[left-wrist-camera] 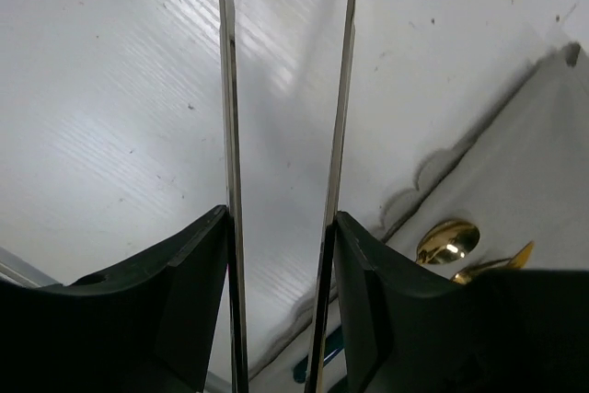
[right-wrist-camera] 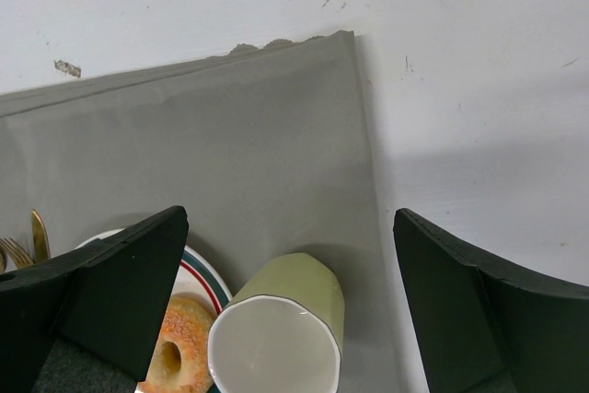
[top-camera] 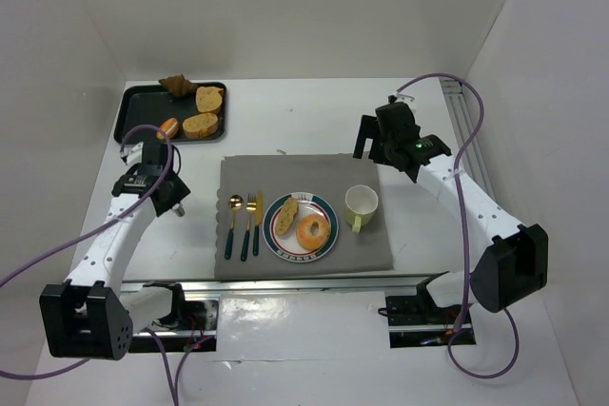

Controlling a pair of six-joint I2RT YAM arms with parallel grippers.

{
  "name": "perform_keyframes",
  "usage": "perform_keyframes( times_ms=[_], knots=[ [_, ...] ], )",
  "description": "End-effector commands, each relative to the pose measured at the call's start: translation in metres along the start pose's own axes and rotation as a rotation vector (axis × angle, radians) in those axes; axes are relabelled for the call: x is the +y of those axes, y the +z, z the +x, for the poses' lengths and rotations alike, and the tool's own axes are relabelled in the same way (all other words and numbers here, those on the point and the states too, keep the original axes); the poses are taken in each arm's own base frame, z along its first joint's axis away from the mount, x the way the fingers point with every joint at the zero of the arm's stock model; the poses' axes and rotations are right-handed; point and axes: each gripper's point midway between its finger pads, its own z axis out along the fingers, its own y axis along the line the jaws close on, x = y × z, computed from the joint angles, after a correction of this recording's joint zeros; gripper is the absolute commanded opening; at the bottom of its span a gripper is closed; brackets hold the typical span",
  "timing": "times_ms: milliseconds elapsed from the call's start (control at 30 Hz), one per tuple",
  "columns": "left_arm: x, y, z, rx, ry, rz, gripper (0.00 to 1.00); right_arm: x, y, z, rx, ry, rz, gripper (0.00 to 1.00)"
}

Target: Place the bread

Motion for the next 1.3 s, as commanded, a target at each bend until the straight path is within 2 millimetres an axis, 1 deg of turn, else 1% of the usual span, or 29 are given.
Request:
perform_keyframes(
  times_ms=[0,33,67,100,133,200,233,267,333,367,400,433,533,633,700,733,767,800,833,900,933,1000,1033,1100,1133,1167,1200,1233,1267],
  knots=[
    [-0.011,0.006,-0.026,-0.077,-0.134,0.043,0.59,0.005,-0.001,-0.014,-0.035,0.007,-0.015,1.0],
    [-0.008,0.011,-0.029,-0.083,-0.143,0.026,0.59,0.006,-0.001,-0.016,-0.043,0.01,-0.019,1.0],
    [-0.005,0.017,-0.027,-0.074,-0.146,0.01,0.59,0.004,0.001,-0.012,-0.032,0.006,-0.014,1.0],
    [-0.002,0.023,-0.026,-0.061,-0.164,-0.01,0.58,0.007,0.001,-0.013,-0.036,0.009,-0.03,1.0],
    [-0.003,0.031,-0.019,-0.029,-0.162,-0.026,0.58,0.007,0.001,-0.013,-0.036,0.009,-0.03,1.0],
    [0.002,0.043,-0.013,-0.002,-0.183,-0.047,0.58,0.007,0.005,-0.01,-0.025,0.006,-0.024,1.0],
    [-0.002,0.048,-0.016,-0.003,-0.207,-0.03,0.58,0.005,0.004,-0.007,-0.014,0.002,-0.018,1.0],
    [0.002,0.054,-0.009,0.027,-0.209,-0.044,0.58,0.005,0.004,-0.007,-0.013,0.002,-0.018,1.0],
    [0.001,0.065,-0.006,0.055,-0.221,-0.047,0.6,0.009,0.002,-0.011,-0.028,0.008,-0.038,1.0],
    [0.001,0.068,-0.002,0.075,-0.217,-0.048,0.64,0.009,-0.001,-0.014,-0.037,0.011,-0.043,1.0],
    [-0.001,0.07,-0.007,0.079,-0.219,-0.042,0.74,0.009,-0.001,-0.014,-0.037,0.011,-0.043,1.0],
    [-0.004,0.074,-0.006,0.098,-0.216,-0.044,0.88,0.008,-0.001,-0.015,-0.042,0.011,-0.035,1.0],
    [-0.007,0.072,-0.009,0.11,-0.198,-0.037,0.98,0.005,-0.001,-0.013,-0.037,0.017,-0.02,1.0],
    [-0.022,0.054,-0.023,0.088,-0.154,0.025,1.0,0.005,-0.001,-0.013,-0.037,0.018,-0.02,1.0],
    [-0.036,0.041,-0.033,0.069,-0.084,0.091,1.0,0.004,-0.001,-0.014,-0.041,0.018,-0.012,1.0],
    [-0.05,0.027,-0.039,0.061,-0.036,0.122,1.0,0.004,-0.001,-0.014,-0.041,0.018,-0.012,1.0],
    [-0.055,0.018,-0.044,0.05,0.024,0.134,1.0,0.004,-0.001,-0.014,-0.041,0.018,-0.012,1.0],
    [-0.077,-0.002,-0.054,0.012,0.078,0.181,1.0,0.004,-0.001,-0.014,-0.041,0.018,-0.012,1.0],
    [-0.084,-0.009,-0.055,0.007,0.121,0.185,1.0,0.002,0.0,-0.01,-0.034,0.015,-0.008,1.0],
    [-0.095,-0.026,-0.054,-0.005,0.207,0.204,1.0,0.001,0.001,-0.011,-0.038,0.025,0.0,1.0],
    [-0.114,-0.041,-0.052,-0.024,0.257,0.26,1.0,0.001,0.003,-0.009,-0.03,0.022,0.004,1.0],
    [-0.129,-0.058,-0.047,-0.048,0.325,0.319,1.0,0.001,0.003,-0.009,-0.03,0.022,0.004,1.0],
    [-0.146,-0.072,-0.039,-0.061,0.377,0.374,1.0,0.003,0.003,-0.008,-0.026,0.031,-0.004,1.0],
    [-0.16,-0.085,-0.029,-0.066,0.446,0.428,1.0,0.001,0.005,-0.004,-0.017,0.029,0.001,1.0],
    [-0.171,-0.096,-0.021,-0.076,0.486,0.47,1.0,0.001,0.005,-0.004,-0.017,0.028,0.001,1.0],
    [-0.177,-0.103,-0.017,-0.078,0.515,0.499,1.0,0.001,0.002,-0.006,-0.026,0.031,-0.004,1.0],
    [-0.183,-0.103,-0.012,-0.083,0.538,0.507,1.0,0.001,0.002,-0.006,-0.026,0.031,-0.004,1.0],
    [-0.192,-0.112,-0.007,-0.095,0.565,0.542,1.0,0.001,0.002,-0.006,-0.026,0.031,-0.004,1.0],
    [-0.195,-0.111,-0.001,-0.087,0.589,0.544,1.0,0.001,0.005,-0.004,-0.017,0.029,0.001,1.0]
  ],
)
